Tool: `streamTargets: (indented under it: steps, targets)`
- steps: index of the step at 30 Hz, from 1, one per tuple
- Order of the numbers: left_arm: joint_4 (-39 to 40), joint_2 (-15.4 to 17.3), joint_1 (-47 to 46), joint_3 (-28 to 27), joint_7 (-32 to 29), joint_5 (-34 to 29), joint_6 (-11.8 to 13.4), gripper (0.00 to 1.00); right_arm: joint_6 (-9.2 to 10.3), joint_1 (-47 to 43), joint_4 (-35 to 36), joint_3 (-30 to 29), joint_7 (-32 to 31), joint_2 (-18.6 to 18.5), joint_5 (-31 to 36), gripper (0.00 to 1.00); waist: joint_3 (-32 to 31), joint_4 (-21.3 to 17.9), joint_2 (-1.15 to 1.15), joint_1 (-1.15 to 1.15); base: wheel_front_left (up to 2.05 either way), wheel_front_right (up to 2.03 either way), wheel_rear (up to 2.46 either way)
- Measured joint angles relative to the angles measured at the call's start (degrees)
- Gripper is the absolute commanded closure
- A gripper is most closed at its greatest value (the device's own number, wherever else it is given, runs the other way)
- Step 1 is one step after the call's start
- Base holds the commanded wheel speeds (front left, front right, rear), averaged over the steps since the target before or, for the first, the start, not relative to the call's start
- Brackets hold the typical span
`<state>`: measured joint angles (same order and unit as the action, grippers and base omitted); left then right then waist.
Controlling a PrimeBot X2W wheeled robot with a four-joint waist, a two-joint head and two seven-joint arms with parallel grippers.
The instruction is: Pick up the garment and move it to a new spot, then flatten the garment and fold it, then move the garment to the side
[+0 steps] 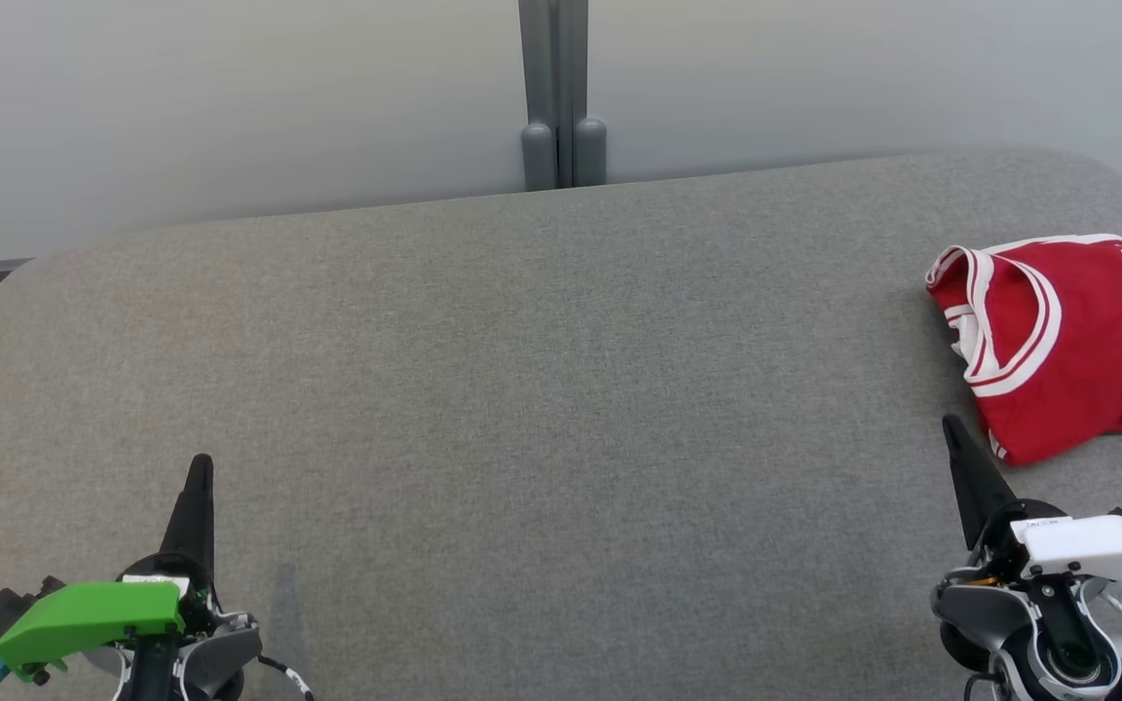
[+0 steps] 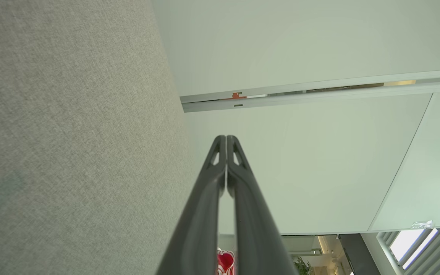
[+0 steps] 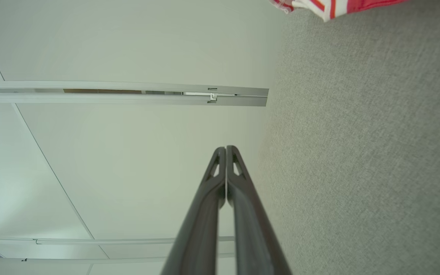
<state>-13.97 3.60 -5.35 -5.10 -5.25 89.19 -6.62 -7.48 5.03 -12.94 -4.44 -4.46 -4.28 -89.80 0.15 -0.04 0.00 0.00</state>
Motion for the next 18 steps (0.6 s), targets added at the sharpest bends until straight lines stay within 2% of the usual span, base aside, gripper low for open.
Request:
streamTargets:
  steps: [11, 18]
  targets:
    - [-0.07, -0.47, -0.41, -1.02, -1.0, 3.43, -0.88, 1.0, 0.0, 0.79, -1.08, -0.37, -0.58, 0.16, -3.88, 1.0, 0.03, 0.04, 0.0, 0.0, 0.0, 0.0, 0.0]
    - [-0.08, -0.54, -0.53, -1.07, -1.07, 3.43, -0.88, 1.0, 0.0, 0.93, -1.1, -0.49, -0.76, 0.25, -3.88, 1.0, 0.03, 0.05, 0.0, 0.0, 0.0, 0.0, 0.0]
